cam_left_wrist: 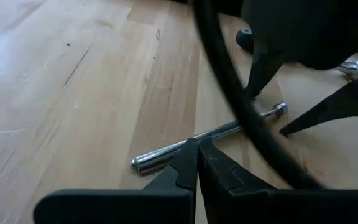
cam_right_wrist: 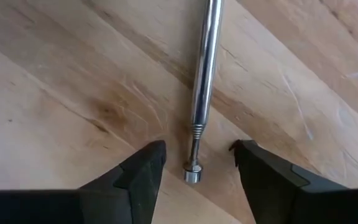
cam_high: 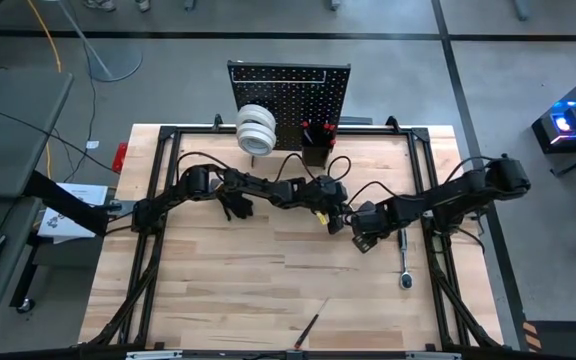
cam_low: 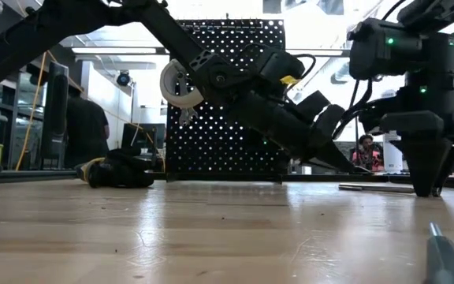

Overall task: Hang tools onto peg board
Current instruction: Put the silver magnetic telescoping into the black bin on the peg board

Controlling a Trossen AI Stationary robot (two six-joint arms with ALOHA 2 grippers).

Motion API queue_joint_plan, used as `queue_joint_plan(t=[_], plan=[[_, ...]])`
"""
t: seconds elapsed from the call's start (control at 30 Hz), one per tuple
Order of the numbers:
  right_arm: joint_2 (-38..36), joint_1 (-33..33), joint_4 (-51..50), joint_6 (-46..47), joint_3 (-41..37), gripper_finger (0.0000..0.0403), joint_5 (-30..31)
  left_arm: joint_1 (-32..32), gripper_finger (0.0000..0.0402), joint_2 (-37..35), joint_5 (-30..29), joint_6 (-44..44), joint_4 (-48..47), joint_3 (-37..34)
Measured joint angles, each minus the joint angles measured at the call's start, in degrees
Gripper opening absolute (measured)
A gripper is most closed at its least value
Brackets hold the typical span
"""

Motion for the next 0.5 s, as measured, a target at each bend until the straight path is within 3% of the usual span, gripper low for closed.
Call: queue_joint_plan(t=[0.13, 0.4, 0.5], plan=[[3.9, 0.9, -0.9, 0.8, 0.7, 0.0167, 0.9, 0.1, 0.0000, -0.7, -0.2, 0.1, -1.0, -0.1], [5.2, 3.9, -2.7, 4.8, 0.8, 0.0029, 6.1, 0.6, 0.0000, -9.3, 0.9, 4.1, -11.8, 0.0], [5.2, 3.9, -2.9, 4.9, 0.8, 0.0006, 6.6, 0.6, 0.0000, -14.0, 1.0, 5.4, -17.5, -0.1]])
